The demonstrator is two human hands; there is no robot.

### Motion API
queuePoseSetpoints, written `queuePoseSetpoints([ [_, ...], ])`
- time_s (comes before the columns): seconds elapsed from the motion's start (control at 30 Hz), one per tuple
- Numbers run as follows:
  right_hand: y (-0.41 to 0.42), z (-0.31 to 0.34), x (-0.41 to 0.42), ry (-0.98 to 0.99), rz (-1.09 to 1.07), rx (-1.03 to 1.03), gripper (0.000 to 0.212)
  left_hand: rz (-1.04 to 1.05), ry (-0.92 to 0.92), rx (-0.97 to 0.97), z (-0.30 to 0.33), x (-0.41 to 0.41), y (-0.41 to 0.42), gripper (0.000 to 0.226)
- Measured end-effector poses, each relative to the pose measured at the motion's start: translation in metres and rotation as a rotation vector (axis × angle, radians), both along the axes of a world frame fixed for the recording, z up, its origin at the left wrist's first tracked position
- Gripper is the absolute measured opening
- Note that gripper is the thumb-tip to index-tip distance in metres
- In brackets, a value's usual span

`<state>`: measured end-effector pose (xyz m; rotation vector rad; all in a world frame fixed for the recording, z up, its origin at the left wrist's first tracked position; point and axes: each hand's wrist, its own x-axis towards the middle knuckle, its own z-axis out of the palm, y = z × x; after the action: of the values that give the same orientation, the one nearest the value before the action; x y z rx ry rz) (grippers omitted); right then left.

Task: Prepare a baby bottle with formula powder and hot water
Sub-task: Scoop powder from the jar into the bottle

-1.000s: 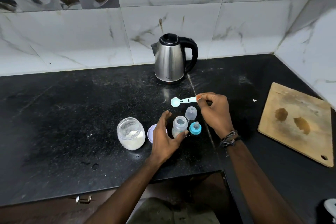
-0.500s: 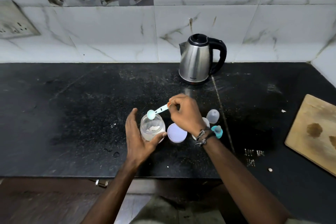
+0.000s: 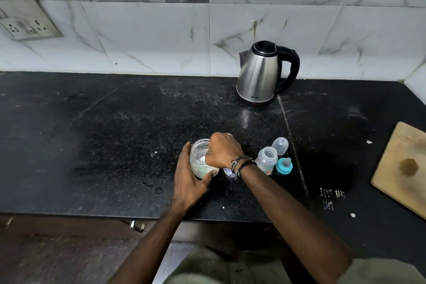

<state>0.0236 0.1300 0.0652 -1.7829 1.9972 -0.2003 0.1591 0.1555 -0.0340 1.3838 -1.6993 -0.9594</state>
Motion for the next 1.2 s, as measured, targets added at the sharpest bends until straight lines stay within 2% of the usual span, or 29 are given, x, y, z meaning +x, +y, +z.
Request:
queuePoseSetpoints([
  [0.27, 0.003, 0.01, 0.006, 0.133, 0.024, -0.053, 0.02, -0.002, -0.005, -0.021, 0.0, 0.004, -0.001, 0.11],
  [0.47, 0.007, 0.006, 0.004, 0.119, -0.003, -0.143, 0.008, -0.027, 0.041, -0.035, 0.001, 0.004, -0.001, 0.117],
  [0.67, 0.01, 0.002, -0.005, 0.0, -0.12, -0.455, 0.029, -0.034, 0.076, -0.089, 0.014, 0.005, -0.005, 0.114],
  [0.8, 0.013, 0.002, -0.009, 0.008, -0.196, -0.625, 0.032, -0.069, 0.103, -0.138, 0.025, -0.001, -0.014, 0.104],
  [0.9, 0.018, 0.003, -0.015, -0.032, -0.241, -0.706, 0.034, -0.118, 0.127, -0.185, 0.032, -0.01, -0.016, 0.099],
  [1.0, 0.024, -0.001, -0.021, -0.099, -0.318, -0.773, 0.043, -0.148, 0.067, -0.282, 0.035, -0.019, -0.014, 0.091],
  [1.2, 0.034, -0.012, -0.037, -0.139, -0.342, -0.772, 0.061, -0.181, -0.024, -0.327, 0.032, -0.026, -0.009, 0.096],
])
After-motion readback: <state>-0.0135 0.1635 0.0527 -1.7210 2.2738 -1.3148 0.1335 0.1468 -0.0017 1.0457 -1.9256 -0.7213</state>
